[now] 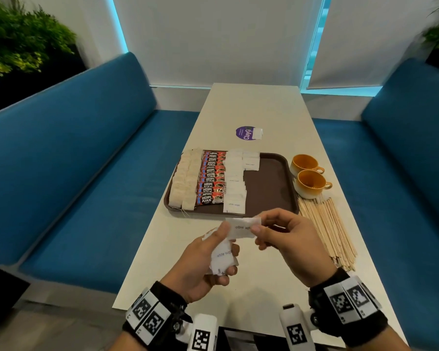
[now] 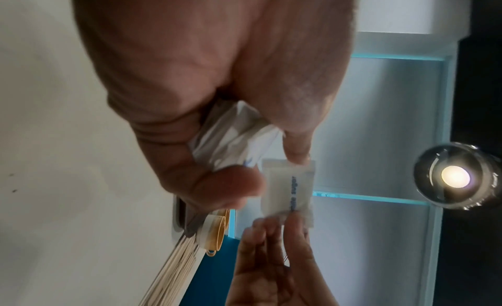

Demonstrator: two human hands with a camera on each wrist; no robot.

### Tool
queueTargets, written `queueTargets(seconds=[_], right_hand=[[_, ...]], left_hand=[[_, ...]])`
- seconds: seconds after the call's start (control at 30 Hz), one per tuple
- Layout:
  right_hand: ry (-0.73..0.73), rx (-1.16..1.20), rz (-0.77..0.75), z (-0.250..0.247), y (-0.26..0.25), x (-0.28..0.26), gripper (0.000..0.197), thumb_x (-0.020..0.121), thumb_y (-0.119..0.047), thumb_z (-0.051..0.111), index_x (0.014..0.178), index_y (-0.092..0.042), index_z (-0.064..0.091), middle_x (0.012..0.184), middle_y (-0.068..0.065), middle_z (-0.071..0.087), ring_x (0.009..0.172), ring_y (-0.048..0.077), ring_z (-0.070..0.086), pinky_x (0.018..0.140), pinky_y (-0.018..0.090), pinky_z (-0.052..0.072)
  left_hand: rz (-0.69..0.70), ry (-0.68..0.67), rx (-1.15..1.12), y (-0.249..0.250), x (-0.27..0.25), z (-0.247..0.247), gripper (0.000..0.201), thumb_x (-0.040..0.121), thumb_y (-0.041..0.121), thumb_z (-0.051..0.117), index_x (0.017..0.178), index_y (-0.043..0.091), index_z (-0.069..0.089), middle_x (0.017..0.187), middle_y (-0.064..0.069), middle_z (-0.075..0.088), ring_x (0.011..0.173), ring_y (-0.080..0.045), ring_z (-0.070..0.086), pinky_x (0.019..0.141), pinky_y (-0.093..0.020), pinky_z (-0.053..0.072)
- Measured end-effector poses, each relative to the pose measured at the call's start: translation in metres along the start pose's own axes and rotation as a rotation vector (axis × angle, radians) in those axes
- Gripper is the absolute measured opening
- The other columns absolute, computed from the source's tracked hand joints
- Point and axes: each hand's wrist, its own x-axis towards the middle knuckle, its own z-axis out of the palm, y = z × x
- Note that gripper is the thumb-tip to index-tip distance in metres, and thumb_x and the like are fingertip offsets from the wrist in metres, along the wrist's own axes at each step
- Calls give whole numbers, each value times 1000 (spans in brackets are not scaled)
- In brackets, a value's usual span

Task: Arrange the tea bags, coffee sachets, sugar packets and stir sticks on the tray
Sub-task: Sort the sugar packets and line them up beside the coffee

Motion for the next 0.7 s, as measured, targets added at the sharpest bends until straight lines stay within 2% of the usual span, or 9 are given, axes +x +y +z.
queueTargets(seconds=[0.1, 0.17, 0.23, 0.3, 0.37, 0.43, 0.5, 0.6, 0.7], right_hand=[[12, -63, -54, -3, 0, -1, 10, 79, 0, 81, 88, -4, 77, 85, 14, 75, 78, 27, 69, 78, 33, 60], [-18, -135, -64, -5, 3, -1, 14, 79, 3, 82, 84, -10, 78, 87, 12, 74, 85, 34, 69, 82, 43, 60], [-69, -187, -78, -5, 6, -1, 20, 79, 7, 78, 80, -13, 79, 92, 9, 72, 85, 36, 68, 81, 48, 59], [-94, -222, -105, -3, 7, -2, 27, 79, 12, 73, 75, -14, 79, 95, 4, 69, 84, 28, 67, 78, 42, 58], [-90, -231, -143, -1, 6, -4, 30, 80, 12, 70, 72, -15, 79, 97, 1, 67, 89, 20, 68, 80, 37, 58], [-45, -220, -175, -1, 5, -5, 29, 81, 10, 70, 74, -17, 79, 104, -2, 65, 98, 17, 66, 83, 38, 58], [-4, -227, -172, -4, 2, -4, 27, 83, 6, 73, 78, -19, 80, 109, -4, 64, 100, 16, 66, 83, 37, 59], [-67, -128, -125, -5, -1, -5, 13, 84, -1, 78, 91, -12, 80, 103, 4, 74, 89, 29, 70, 81, 41, 62], [-15, -140, -95, -3, 2, -4, 20, 84, 1, 78, 99, -12, 80, 94, 8, 78, 79, 32, 72, 76, 41, 63]], left_hand=[[-61, -26, -79, -2, 1, -1, 53, 85, 68, 62, 99, 18, 64, 92, -10, 57, 63, -25, 50, 42, -21, 35], [-51, -24, -95, -2, 1, 0, 57, 86, 68, 62, 104, 14, 64, 94, -12, 58, 63, -26, 51, 42, -21, 35], [1, -21, -53, 0, 2, 0, 48, 89, 53, 70, 110, 10, 64, 95, -14, 61, 62, -26, 52, 42, -22, 36], [65, -19, 4, 1, 2, 0, 32, 84, 33, 78, 103, 10, 66, 92, -16, 62, 61, -27, 54, 42, -23, 39], [107, -10, 43, 1, 1, 2, 18, 80, 24, 78, 93, 14, 70, 89, -19, 62, 62, -28, 56, 42, -24, 40], [155, 11, 67, 1, 1, 2, 20, 80, 23, 77, 97, 14, 72, 89, -18, 64, 64, -29, 58, 44, -25, 41], [189, 40, 84, 0, 2, 4, 31, 83, 22, 78, 110, 9, 70, 90, -17, 67, 65, -29, 60, 46, -26, 42], [224, 75, 79, 1, 2, 6, 34, 88, 21, 75, 119, 8, 68, 91, -16, 70, 67, -29, 63, 48, -27, 44], [236, 76, 81, 0, 3, 5, 36, 87, 22, 73, 120, 8, 68, 89, -17, 69, 68, -29, 64, 49, -28, 45]])
